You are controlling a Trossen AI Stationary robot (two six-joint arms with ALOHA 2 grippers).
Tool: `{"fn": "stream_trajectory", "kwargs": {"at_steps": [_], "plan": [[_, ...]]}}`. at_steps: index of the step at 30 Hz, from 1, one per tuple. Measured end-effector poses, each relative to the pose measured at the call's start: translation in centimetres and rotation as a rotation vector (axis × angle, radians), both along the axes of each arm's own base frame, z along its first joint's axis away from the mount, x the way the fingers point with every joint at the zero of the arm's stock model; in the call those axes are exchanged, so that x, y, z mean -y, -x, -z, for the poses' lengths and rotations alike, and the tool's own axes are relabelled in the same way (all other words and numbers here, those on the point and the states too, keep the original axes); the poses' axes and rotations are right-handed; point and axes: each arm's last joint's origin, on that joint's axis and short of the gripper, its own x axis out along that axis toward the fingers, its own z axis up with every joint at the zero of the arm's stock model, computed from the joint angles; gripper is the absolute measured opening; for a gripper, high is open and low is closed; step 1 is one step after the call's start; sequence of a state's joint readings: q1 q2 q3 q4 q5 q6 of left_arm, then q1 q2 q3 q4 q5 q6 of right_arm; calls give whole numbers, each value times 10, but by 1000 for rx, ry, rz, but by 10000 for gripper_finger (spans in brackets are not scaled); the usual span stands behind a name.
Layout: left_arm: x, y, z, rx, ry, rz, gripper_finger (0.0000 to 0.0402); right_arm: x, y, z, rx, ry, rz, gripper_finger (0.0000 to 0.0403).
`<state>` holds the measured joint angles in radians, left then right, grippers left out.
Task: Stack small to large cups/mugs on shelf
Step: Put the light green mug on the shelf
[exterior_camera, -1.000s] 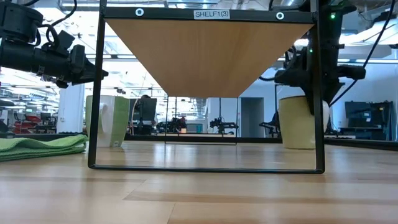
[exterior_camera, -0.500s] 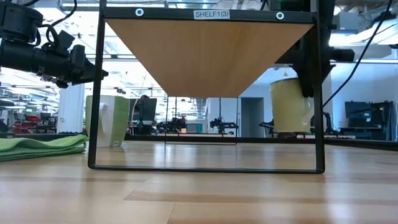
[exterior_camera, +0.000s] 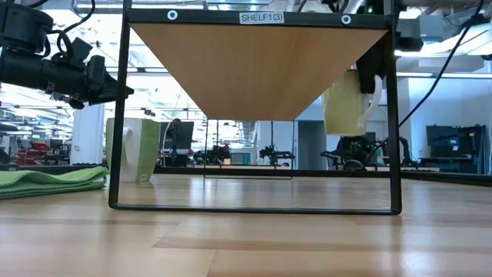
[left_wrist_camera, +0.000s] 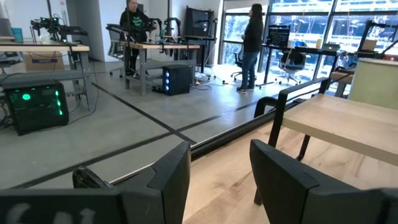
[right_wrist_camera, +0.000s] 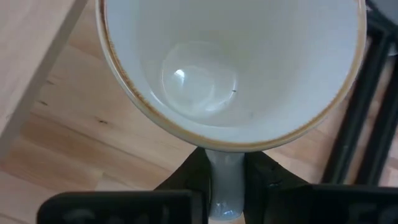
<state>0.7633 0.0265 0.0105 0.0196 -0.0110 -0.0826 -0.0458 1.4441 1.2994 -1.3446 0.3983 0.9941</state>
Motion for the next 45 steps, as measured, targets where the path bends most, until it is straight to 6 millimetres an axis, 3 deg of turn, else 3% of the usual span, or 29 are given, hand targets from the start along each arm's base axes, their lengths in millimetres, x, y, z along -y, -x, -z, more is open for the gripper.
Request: {"fn": "stream_trajectory", "kwargs": {"at_steps": [10,24,45], "plan": [[0,0,0,0,0,0,158,1,-1,-35,52,31,-40,66],[0,0,0,0,0,0,158,1,-8,-68,158,70,-185,66],[0,0,0,0,0,0,158,-3,-33,-84,368,95,-455,66]]}}
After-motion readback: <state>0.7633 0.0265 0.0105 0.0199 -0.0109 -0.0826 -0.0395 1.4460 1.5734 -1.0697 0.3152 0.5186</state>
